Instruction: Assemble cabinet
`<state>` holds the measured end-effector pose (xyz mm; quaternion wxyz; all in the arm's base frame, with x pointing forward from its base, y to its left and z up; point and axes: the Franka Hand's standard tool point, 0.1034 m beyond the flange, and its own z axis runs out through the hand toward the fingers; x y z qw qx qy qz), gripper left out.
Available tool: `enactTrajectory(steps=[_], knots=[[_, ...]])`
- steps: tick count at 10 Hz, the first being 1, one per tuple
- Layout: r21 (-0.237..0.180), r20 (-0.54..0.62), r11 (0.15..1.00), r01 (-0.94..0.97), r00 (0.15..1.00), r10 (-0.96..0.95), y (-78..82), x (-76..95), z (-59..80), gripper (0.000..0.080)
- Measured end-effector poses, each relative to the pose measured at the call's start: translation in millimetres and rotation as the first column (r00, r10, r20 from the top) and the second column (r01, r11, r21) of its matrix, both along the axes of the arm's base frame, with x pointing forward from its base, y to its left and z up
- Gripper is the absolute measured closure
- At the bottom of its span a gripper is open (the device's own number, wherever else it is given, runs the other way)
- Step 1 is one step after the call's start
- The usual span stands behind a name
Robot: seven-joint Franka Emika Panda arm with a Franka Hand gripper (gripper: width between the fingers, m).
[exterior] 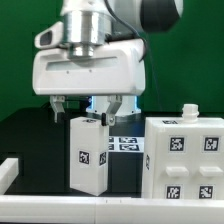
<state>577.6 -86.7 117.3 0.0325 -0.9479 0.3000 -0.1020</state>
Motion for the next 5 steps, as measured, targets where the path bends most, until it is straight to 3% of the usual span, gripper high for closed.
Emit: enactTrajectory(steps=[1, 2, 5], knots=[[0.060, -0.070, 0.998, 0.004, 0.998, 0.000, -0.7, 5.7, 6.2, 0.0002], [0.084, -0.105, 0.996, 0.004, 0.994, 0.004, 2.1, 7.9, 8.0, 0.0002], [0.226, -0.334, 0.974, 0.003, 0.940, 0.075, -7.1, 1.0, 1.8, 0.0002]])
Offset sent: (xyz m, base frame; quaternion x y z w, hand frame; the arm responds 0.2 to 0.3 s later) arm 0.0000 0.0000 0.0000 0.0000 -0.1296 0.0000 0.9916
